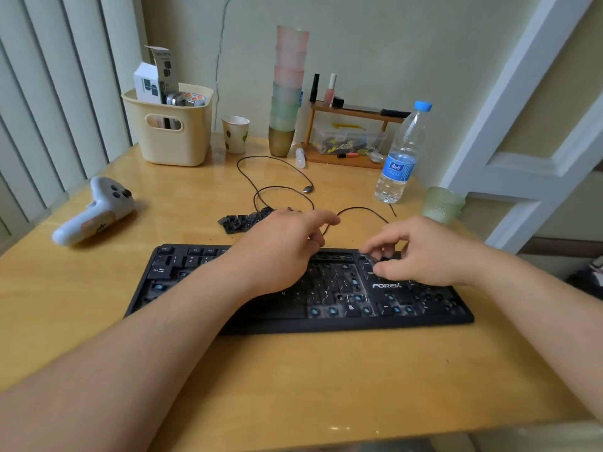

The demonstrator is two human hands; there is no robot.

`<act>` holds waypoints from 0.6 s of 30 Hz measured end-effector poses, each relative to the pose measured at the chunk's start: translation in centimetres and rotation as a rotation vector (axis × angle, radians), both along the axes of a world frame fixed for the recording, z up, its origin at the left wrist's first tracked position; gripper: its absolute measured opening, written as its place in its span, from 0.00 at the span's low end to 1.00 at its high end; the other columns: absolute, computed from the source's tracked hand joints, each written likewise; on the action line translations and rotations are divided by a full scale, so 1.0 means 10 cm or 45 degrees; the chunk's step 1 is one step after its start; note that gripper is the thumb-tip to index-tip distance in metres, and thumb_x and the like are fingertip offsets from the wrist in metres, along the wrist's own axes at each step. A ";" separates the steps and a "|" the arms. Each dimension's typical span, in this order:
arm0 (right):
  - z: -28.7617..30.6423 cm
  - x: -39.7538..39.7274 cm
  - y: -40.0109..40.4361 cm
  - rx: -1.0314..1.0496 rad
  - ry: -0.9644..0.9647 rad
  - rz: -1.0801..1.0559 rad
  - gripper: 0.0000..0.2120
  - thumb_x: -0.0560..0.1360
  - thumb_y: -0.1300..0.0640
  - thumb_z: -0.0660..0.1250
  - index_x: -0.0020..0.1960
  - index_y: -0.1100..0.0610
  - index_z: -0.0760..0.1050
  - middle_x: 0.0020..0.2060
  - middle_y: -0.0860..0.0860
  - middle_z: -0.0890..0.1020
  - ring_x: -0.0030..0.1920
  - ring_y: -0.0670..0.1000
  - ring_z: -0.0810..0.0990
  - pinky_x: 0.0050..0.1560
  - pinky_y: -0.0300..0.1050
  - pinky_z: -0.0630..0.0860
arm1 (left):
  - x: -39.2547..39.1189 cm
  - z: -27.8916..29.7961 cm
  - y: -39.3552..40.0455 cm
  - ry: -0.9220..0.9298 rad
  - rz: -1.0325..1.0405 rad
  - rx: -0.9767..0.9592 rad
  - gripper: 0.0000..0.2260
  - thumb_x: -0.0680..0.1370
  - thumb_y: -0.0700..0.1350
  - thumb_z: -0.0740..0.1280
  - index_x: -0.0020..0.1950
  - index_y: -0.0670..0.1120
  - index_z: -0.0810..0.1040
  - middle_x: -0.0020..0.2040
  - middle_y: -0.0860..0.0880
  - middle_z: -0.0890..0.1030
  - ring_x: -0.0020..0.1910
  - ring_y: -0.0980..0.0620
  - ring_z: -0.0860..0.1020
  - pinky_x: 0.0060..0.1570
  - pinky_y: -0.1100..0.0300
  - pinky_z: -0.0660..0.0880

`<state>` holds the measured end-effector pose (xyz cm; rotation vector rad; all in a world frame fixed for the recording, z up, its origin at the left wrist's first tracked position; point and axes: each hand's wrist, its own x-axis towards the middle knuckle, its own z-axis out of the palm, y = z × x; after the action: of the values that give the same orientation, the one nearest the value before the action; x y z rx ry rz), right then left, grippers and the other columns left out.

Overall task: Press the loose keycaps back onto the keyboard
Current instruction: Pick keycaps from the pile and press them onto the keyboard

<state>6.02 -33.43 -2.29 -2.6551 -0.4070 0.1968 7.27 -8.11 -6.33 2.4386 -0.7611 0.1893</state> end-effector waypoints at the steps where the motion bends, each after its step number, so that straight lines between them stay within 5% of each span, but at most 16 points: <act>1: -0.05 -0.01 -0.01 0.063 0.006 -0.017 0.13 0.72 0.55 0.78 0.53 0.40 0.85 0.42 0.40 0.84 0.39 0.41 0.77 0.40 0.32 0.71 | 0.01 -0.01 0.01 -0.006 -0.003 -0.002 0.20 0.85 0.44 0.61 0.75 0.60 0.69 0.53 0.61 0.80 0.58 0.55 0.73 0.58 0.54 0.75; 8: -0.20 -0.04 0.01 0.192 -0.163 -0.020 0.17 0.68 0.61 0.80 0.49 0.40 0.85 0.34 0.34 0.80 0.32 0.41 0.71 0.39 0.35 0.71 | 0.06 -0.06 0.01 -0.050 -0.025 -0.018 0.20 0.84 0.42 0.62 0.74 0.58 0.71 0.54 0.58 0.81 0.57 0.54 0.74 0.58 0.53 0.74; 18: -0.15 0.01 -0.01 0.057 -0.075 0.019 0.19 0.65 0.50 0.82 0.49 0.28 0.83 0.36 0.39 0.79 0.32 0.48 0.72 0.38 0.34 0.72 | 0.10 -0.10 0.01 -0.080 -0.080 0.065 0.18 0.83 0.42 0.64 0.72 0.56 0.75 0.55 0.57 0.82 0.59 0.52 0.74 0.62 0.53 0.73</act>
<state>6.12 -33.55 -3.77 -2.6192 -0.4453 0.1129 8.27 -8.06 -7.30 2.4629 -0.8789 0.2257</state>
